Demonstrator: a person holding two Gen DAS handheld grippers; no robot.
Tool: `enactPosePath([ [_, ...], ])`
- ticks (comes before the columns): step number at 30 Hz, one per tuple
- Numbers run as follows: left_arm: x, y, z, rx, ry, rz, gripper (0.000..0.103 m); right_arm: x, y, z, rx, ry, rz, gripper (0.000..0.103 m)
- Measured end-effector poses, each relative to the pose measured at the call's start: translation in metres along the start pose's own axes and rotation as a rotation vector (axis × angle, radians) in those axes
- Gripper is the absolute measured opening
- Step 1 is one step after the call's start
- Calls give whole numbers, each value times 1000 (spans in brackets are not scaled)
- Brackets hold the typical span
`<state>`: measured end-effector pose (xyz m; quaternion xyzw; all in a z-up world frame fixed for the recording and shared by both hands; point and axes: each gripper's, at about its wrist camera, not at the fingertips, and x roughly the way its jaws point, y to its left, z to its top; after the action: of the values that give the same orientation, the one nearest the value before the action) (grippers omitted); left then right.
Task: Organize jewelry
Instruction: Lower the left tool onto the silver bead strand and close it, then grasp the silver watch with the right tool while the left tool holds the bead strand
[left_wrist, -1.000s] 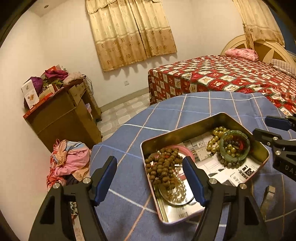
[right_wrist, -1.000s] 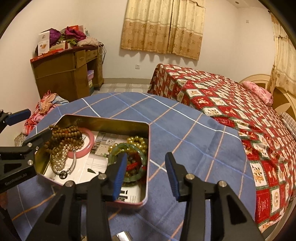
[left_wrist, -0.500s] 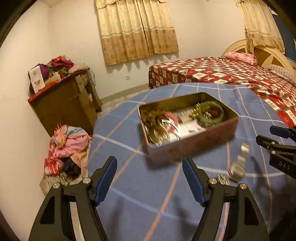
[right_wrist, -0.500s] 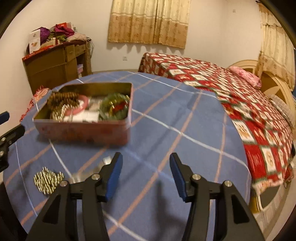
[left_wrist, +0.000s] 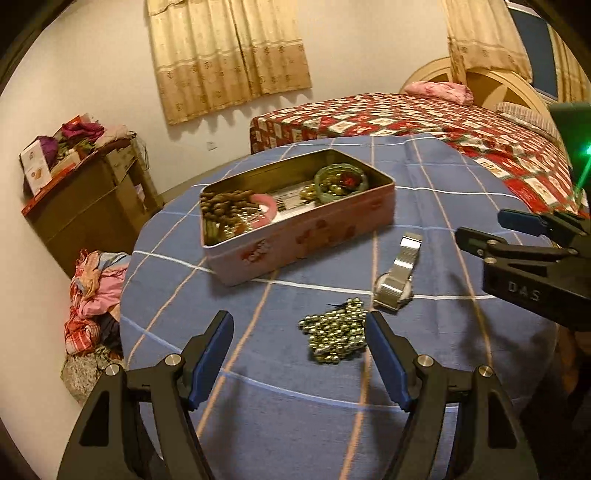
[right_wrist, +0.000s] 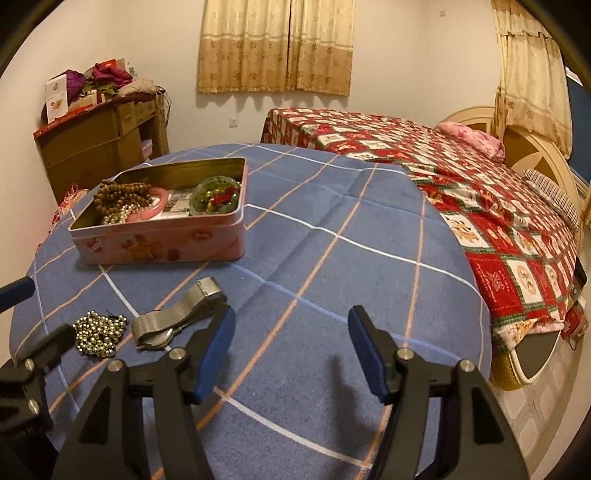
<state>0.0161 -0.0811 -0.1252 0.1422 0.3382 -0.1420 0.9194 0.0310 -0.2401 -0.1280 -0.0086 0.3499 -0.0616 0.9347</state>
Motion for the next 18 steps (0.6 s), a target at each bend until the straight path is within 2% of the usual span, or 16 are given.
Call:
enactPosePath([
  [6,28,2,-1,-28,71,-28,73,6,1,-4,5,15,9,67],
  [10,33,10,-3,-67,79,-57,72,7,3,-5,1,19,17,67],
  [11,33,13,-3,-73,78,-65,65,7,3,-5,0,19,19,67],
  [13,35,17,-4,-86,87,-108,20,7,4,-6,2,19,23,68],
  [15,36,18,-4,-80,86,-115,15,7,3,-6,12,21,32,68],
  [18,35,26,-5,-84,75,-89,14,6,1,-5,35,24,59,68],
])
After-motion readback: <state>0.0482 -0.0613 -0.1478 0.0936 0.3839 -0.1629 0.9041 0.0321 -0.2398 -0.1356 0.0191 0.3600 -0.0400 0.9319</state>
